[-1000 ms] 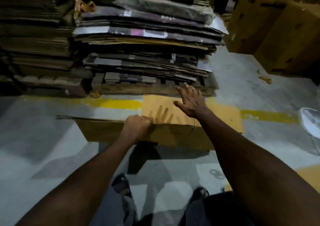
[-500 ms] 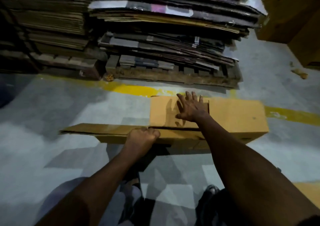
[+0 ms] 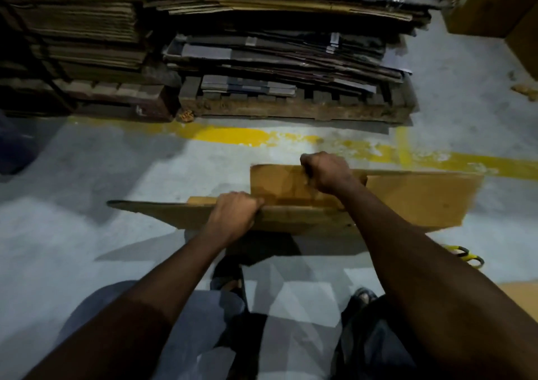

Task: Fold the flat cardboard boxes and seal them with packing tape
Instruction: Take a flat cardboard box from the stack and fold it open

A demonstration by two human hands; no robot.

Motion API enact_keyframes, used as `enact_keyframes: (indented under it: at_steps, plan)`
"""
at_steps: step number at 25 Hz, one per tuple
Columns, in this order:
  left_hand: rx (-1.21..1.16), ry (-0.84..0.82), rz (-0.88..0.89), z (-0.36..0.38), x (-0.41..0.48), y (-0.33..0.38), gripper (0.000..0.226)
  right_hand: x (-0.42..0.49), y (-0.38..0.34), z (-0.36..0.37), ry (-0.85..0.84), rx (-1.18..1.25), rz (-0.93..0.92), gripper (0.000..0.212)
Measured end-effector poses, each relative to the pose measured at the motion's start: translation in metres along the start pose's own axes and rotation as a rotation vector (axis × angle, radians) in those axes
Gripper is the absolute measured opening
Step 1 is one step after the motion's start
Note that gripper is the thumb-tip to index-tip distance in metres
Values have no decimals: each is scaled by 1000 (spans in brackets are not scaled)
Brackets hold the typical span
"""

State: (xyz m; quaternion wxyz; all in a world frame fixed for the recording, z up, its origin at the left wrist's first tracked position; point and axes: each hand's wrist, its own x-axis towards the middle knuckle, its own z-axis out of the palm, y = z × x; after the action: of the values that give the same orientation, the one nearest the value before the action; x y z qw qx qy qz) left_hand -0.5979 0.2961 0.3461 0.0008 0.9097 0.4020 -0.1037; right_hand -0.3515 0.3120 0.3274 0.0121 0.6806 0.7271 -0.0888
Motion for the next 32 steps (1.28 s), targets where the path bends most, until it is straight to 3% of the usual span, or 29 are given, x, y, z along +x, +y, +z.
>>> enact_keyframes:
  at_steps: [3, 5, 10, 17, 19, 23, 28, 32]
  plan:
    - [37, 95, -45, -35, 17, -2, 25, -12, -9, -27, 243, -78, 5, 20]
    - [62, 137, -43, -39, 25, 1, 25, -16, -7, -33, 306, -72, 65, 20]
    - [20, 9, 31, -16, 37, 7, 25, -11, -2, -11, 275, -42, 161, 20]
    - [81, -32, 109, 22, 39, 26, 27, 11, -1, 28, 370, -73, 102, 35]
    - [-61, -30, 79, 30, 41, 23, 28, 17, 4, 29, 386, -94, 119, 33]
    - [-265, -80, 45, 34, 43, 9, 30, 9, 26, 35, 261, -150, 291, 36]
    - [-258, -146, -74, 24, 41, -9, 39, 12, 35, 35, 218, -138, 335, 25]
    - [-272, -162, 62, 21, 36, 7, 34, 33, 24, 27, 251, -69, 357, 15]
